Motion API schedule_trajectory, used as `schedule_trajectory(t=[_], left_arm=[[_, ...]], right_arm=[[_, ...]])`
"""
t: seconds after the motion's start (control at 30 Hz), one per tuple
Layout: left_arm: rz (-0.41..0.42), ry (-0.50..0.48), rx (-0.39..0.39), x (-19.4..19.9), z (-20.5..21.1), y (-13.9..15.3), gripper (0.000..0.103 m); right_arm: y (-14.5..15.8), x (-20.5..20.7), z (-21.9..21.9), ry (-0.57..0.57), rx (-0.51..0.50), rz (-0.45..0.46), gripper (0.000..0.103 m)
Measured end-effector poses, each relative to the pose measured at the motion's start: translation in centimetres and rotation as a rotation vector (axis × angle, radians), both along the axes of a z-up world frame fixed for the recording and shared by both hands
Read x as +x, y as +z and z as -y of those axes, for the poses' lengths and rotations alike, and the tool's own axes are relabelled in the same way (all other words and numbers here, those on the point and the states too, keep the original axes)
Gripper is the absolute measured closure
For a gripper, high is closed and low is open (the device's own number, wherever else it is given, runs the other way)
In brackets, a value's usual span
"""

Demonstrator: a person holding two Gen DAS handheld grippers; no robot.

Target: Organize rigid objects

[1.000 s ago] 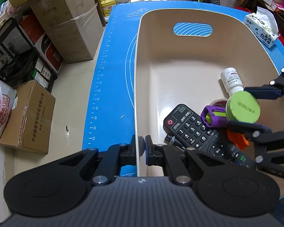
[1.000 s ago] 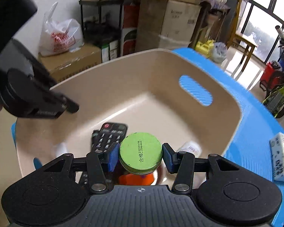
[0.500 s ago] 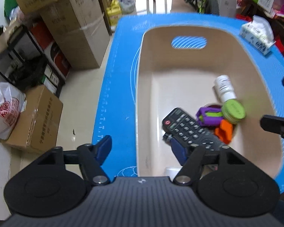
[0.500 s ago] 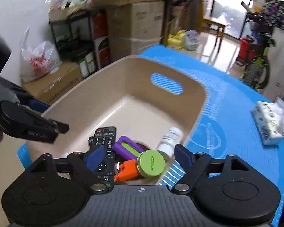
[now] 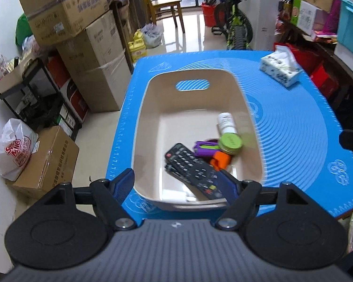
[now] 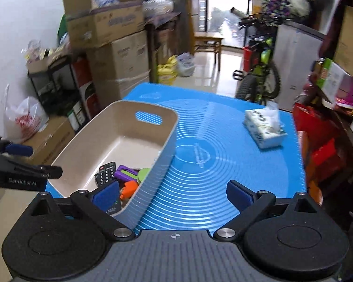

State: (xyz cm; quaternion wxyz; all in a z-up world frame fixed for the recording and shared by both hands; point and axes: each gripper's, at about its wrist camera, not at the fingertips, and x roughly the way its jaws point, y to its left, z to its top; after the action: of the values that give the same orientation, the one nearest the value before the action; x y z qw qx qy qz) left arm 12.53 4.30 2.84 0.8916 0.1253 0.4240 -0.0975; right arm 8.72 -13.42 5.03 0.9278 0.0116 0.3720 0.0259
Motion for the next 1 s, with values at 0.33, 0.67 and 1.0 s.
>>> schedule_trajectory(t=[0.33,0.67,1.0], left_arm=[[0.067,-0.006,-0.029,-7.0,3.4,2.1,0.026],[0.105,-0.015,-0.066,-13.1,5.6,1.8,0.025],[0.12,-0.023,-0.06,-15.5,6.3,0.9,0.026]], right_arm=[[1.2,-9.5,3.8,-0.11,0.041,0.038,0.003],[0.1,-16.9,5.3,-0.17,0.116,0.054,0.002],[-0.9,-20.1,5.2,-0.159,0.129,0.082,0.003]])
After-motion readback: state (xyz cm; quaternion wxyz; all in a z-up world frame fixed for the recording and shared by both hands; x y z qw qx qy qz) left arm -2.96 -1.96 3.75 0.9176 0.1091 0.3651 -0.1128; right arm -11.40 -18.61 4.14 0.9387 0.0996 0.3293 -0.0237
